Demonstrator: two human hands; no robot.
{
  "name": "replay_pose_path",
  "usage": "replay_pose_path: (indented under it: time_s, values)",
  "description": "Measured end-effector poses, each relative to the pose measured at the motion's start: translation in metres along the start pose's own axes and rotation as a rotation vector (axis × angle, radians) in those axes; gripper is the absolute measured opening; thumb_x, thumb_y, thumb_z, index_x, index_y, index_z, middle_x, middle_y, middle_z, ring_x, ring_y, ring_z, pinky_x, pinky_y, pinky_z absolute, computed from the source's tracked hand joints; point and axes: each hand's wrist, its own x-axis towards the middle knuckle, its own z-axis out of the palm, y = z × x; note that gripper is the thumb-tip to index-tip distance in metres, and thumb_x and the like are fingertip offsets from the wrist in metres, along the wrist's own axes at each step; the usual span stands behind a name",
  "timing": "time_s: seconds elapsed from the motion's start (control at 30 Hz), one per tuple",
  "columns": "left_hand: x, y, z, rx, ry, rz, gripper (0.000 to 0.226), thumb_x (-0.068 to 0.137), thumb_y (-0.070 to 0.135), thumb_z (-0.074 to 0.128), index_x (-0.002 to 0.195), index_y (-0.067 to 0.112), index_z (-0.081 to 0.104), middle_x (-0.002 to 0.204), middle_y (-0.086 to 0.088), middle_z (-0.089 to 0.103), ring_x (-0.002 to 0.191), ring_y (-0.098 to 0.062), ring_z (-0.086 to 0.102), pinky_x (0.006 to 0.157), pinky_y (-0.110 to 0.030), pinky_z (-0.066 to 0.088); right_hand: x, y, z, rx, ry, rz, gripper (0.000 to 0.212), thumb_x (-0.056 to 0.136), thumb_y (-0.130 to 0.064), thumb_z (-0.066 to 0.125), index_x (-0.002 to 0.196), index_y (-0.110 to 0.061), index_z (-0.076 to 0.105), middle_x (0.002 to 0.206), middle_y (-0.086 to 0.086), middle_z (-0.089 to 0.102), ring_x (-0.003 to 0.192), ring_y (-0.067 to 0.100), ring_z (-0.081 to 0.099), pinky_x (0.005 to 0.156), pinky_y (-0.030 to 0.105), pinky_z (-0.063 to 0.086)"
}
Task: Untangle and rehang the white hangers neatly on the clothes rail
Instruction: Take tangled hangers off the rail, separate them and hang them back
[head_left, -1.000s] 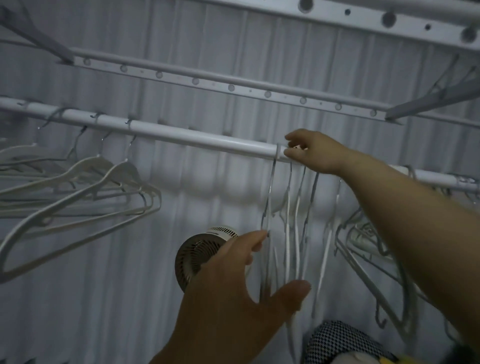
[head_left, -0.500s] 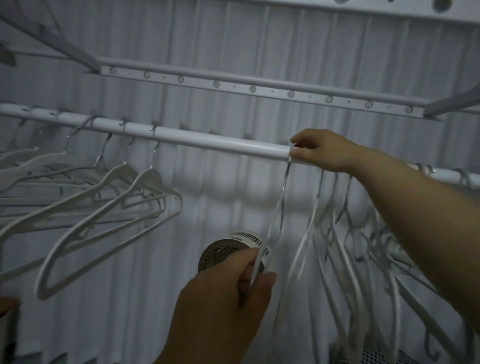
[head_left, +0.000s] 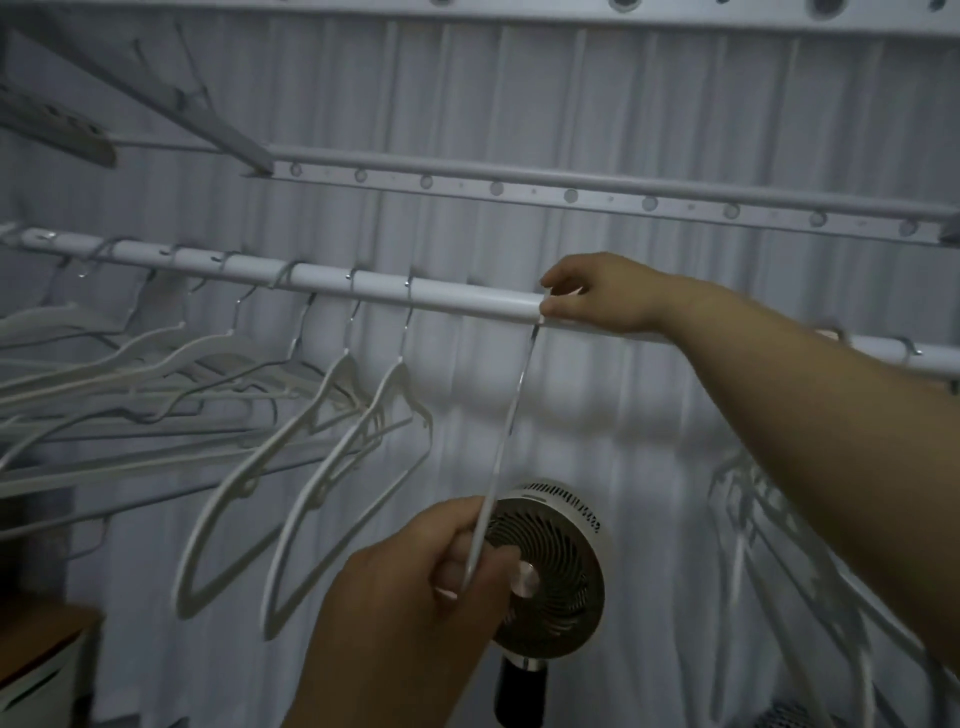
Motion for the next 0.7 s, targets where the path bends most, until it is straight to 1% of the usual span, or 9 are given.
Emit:
replay_pose_path:
  time_s: [0.1,0.17,0.23,0.33,0.5,0.57,0.6,0.63,0.7]
  values:
    - [0.002,-0.010,-0.014,-0.016,0.052,-0.059,0.042,0.036,0.064,0.038,0.075,0.080,0.039,0.070,0.031,0.063,0.064,0.000,0.064,0.064,-0.025,0.055,0.013,-0.021,0.008,0.001,-0.017,-0.027,0.045,0.090,-0.029,0.053,0.131,-0.013,0.046,0.133,0.005,0.052,0.119,0.021,0.050,0.089,0.021,0.033]
    - [0.003,-0.014,-0.022,0.003,0.059,-0.062,0.043,0.035,0.064,0.035,0.075,0.082,0.035,0.072,0.031,0.062,0.068,0.000,0.064,0.067,-0.023,0.054,0.021,-0.032,0.015,0.002,-0.028,-0.041,0.046,0.090,-0.030,0.053,0.132,-0.013,0.046,0.133,0.006,0.052,0.119,0.021,0.050,0.090,0.022,0.034]
    - [0.003,-0.016,-0.028,-0.007,0.056,-0.068,0.042,0.035,0.064,0.035,0.073,0.083,0.033,0.071,0.030,0.063,0.068,-0.002,0.065,0.066,-0.018,0.052,0.028,-0.041,0.020,0.005,-0.031,-0.050,0.046,0.090,-0.029,0.053,0.132,-0.012,0.046,0.133,0.007,0.052,0.118,0.022,0.050,0.092,0.024,0.035]
    - [0.005,-0.022,-0.034,-0.037,0.057,-0.049,0.042,0.037,0.064,0.038,0.076,0.082,0.036,0.067,0.027,0.064,0.061,-0.006,0.066,0.064,-0.021,0.053,0.034,-0.049,0.024,0.013,-0.026,-0.058,0.045,0.090,-0.028,0.054,0.131,-0.012,0.046,0.132,0.007,0.052,0.116,0.023,0.051,0.091,0.024,0.036]
    - [0.007,-0.035,-0.041,-0.022,0.044,-0.042,0.046,0.038,0.065,0.037,0.081,0.083,0.031,0.068,0.030,0.064,0.062,-0.003,0.066,0.067,-0.024,0.055,0.036,-0.055,0.028,0.020,-0.012,-0.062,0.044,0.090,-0.027,0.054,0.130,-0.012,0.047,0.133,0.007,0.052,0.117,0.023,0.051,0.088,0.022,0.034]
    - [0.007,-0.035,-0.044,-0.018,0.049,-0.024,0.045,0.039,0.065,0.036,0.080,0.083,0.033,0.068,0.034,0.062,0.065,0.001,0.066,0.066,-0.017,0.053,0.035,-0.057,0.029,0.019,-0.009,-0.062,0.044,0.090,-0.027,0.054,0.130,-0.012,0.047,0.133,0.007,0.052,0.117,0.023,0.051,0.087,0.022,0.034]
    - [0.007,-0.037,-0.044,-0.027,0.054,-0.012,0.040,0.040,0.065,0.038,0.078,0.078,0.042,0.067,0.037,0.061,0.067,0.005,0.064,0.061,-0.010,0.050,0.035,-0.058,0.029,0.019,-0.008,-0.061,0.044,0.090,-0.027,0.054,0.130,-0.012,0.047,0.133,0.007,0.052,0.117,0.023,0.051,0.087,0.022,0.034]
    - [0.008,-0.037,-0.044,-0.036,0.044,-0.003,0.033,0.043,0.064,0.041,0.074,0.069,0.053,0.066,0.039,0.060,0.067,0.009,0.063,0.061,-0.005,0.047,0.035,-0.058,0.030,0.019,-0.006,-0.061,0.044,0.090,-0.028,0.053,0.130,-0.012,0.047,0.133,0.007,0.052,0.117,0.023,0.051,0.087,0.022,0.034]
    - [0.008,-0.037,-0.044,-0.059,0.020,-0.003,0.031,0.044,0.063,0.042,0.070,0.056,0.057,0.064,0.037,0.061,0.063,0.010,0.062,0.058,-0.002,0.045,0.035,-0.060,0.030,0.024,-0.002,-0.057,0.044,0.090,-0.028,0.054,0.130,-0.012,0.047,0.133,0.007,0.052,0.116,0.023,0.051,0.087,0.022,0.034]
